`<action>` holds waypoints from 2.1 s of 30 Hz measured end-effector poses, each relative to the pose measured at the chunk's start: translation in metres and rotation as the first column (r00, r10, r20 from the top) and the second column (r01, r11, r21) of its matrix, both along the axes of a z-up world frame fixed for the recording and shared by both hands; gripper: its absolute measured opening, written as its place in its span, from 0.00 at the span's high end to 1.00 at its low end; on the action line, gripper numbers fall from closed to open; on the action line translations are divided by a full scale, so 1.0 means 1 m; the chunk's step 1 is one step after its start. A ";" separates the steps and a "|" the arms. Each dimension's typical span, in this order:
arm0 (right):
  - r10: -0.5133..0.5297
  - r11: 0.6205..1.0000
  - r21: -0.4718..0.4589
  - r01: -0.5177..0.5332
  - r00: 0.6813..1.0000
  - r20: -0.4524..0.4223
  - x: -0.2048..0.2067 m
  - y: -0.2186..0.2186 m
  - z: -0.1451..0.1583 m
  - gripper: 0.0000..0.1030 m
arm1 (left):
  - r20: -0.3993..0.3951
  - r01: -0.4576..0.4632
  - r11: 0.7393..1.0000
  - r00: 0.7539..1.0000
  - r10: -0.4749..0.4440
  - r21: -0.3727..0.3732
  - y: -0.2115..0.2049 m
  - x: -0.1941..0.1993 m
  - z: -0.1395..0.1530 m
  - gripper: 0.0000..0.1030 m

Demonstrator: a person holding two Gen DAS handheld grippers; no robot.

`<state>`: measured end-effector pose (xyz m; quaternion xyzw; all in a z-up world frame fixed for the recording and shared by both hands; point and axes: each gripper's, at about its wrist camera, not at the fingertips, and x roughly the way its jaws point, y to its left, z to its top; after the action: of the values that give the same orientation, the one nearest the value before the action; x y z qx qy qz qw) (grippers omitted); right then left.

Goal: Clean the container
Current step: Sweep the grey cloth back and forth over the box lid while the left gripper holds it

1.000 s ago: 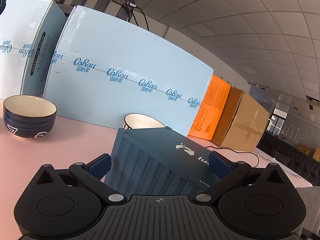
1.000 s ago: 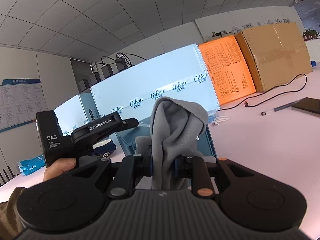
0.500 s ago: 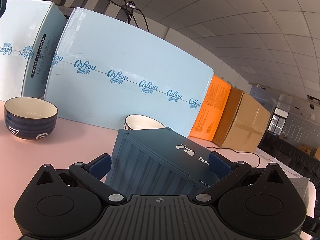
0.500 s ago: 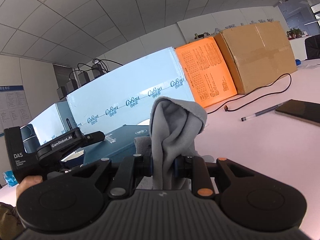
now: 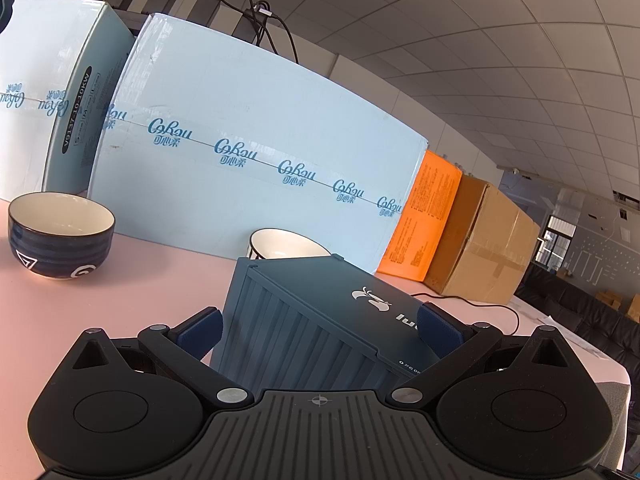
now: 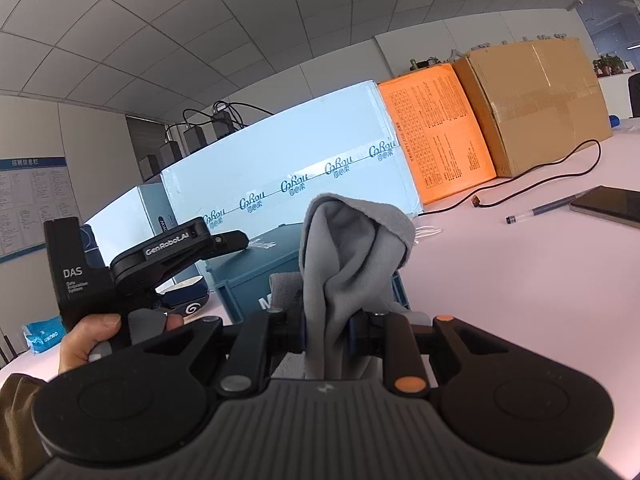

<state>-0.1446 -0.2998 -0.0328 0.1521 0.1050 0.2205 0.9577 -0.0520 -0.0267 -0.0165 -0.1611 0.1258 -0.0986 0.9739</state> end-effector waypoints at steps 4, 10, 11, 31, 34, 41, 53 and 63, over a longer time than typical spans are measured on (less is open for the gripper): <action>0.021 1.000 -0.007 -0.021 1.000 0.017 -0.007 0.005 0.002 0.78 | 0.000 0.000 1.000 1.000 0.000 -0.001 0.000 0.000 0.000 0.00; 0.033 0.999 0.014 -0.034 0.998 0.047 -0.010 0.005 0.006 0.78 | 0.000 0.000 1.000 1.000 0.000 -0.001 0.000 0.000 0.000 0.00; 0.031 0.999 0.017 -0.032 0.998 0.054 -0.010 0.005 0.007 0.78 | 0.000 0.000 1.000 1.000 0.000 -0.001 0.001 0.000 0.000 0.00; -0.100 0.994 0.033 0.100 0.995 0.005 0.026 -0.017 0.006 0.78 | 0.004 -0.007 1.000 1.000 0.007 0.013 -0.002 0.000 0.001 0.00; -0.095 0.994 0.052 0.096 0.995 -0.014 0.027 -0.019 0.003 0.78 | 0.004 -0.008 1.000 1.000 0.007 0.014 -0.002 0.000 0.001 0.00; -0.066 0.997 0.031 0.067 0.998 -0.019 0.017 -0.012 -0.002 0.78 | 0.003 -0.006 1.000 1.000 0.006 0.011 -0.001 0.000 0.001 0.00; 0.026 1.000 -0.001 -0.026 1.000 -0.004 -0.008 0.005 -0.007 0.78 | 0.002 -0.004 1.000 1.000 0.004 0.007 -0.001 0.000 0.001 0.00; 0.036 0.997 0.063 -0.041 0.996 0.078 -0.008 -0.002 0.008 0.78 | 0.003 -0.004 1.000 1.000 0.004 0.008 -0.002 0.000 0.001 0.00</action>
<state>-0.1525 -0.3020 -0.0250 0.1725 0.0637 0.2479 0.9512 -0.0523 -0.0288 -0.0157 -0.1574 0.1246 -0.0961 0.9749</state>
